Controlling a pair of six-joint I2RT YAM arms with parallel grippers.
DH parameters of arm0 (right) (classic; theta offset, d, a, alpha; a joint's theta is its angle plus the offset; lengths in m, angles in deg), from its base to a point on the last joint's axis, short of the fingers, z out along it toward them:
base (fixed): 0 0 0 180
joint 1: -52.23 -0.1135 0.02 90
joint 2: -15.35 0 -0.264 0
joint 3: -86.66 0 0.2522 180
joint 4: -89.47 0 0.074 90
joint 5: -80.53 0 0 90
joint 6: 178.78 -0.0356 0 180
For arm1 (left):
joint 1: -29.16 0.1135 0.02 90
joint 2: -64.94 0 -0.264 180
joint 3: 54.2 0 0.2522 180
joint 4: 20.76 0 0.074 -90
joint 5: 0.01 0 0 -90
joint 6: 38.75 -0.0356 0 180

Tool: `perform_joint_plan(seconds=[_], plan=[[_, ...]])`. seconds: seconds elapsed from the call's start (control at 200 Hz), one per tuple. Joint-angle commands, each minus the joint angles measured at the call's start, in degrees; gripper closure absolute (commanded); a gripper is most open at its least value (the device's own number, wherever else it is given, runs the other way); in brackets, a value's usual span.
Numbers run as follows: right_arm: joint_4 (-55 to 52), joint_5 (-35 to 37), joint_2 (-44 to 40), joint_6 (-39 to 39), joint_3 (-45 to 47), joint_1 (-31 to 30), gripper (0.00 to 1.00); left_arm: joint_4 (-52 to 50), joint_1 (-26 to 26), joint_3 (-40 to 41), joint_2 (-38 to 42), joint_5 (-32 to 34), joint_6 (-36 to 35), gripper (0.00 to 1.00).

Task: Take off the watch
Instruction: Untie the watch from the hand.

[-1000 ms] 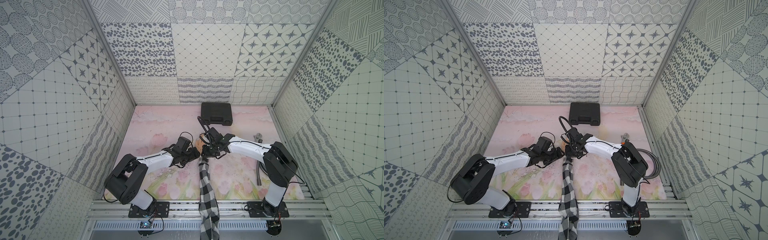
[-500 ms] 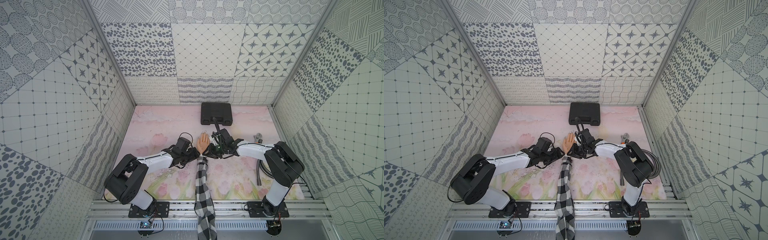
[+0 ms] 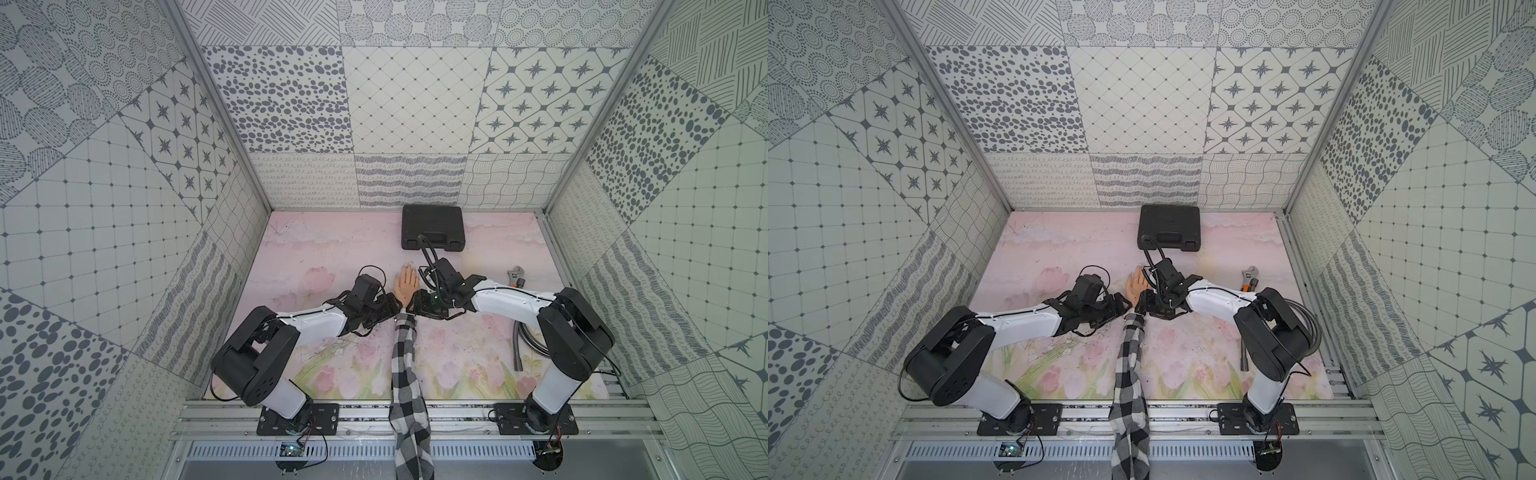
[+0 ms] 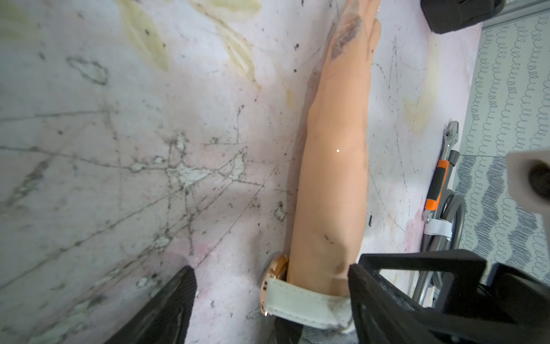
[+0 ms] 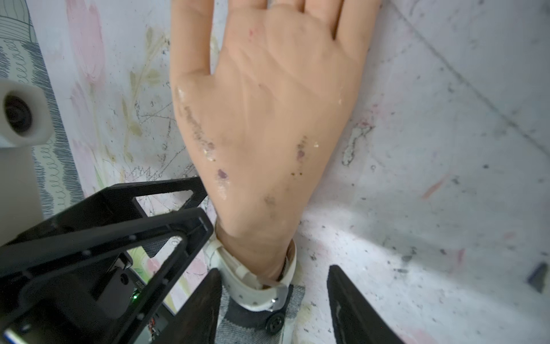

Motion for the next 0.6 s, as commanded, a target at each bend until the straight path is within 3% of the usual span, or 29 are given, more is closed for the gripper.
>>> perform_joint_plan(seconds=[0.0,0.305,0.595], plan=[[-5.8,5.9,-1.2,3.4,-2.1,-2.0,0.42,-13.1,-0.4,1.6,-1.7,1.7,-0.1,0.18],[-6.2,7.9,-1.8,3.2,-3.9,-3.3,0.48,-12.8,-0.5,2.2,-1.5,1.7,-0.1,0.18],[-3.2,5.2,-2.0,0.4,-4.7,-2.9,0.51,-12.7,-0.4,2.6,-1.0,1.7,0.2,0.18]])
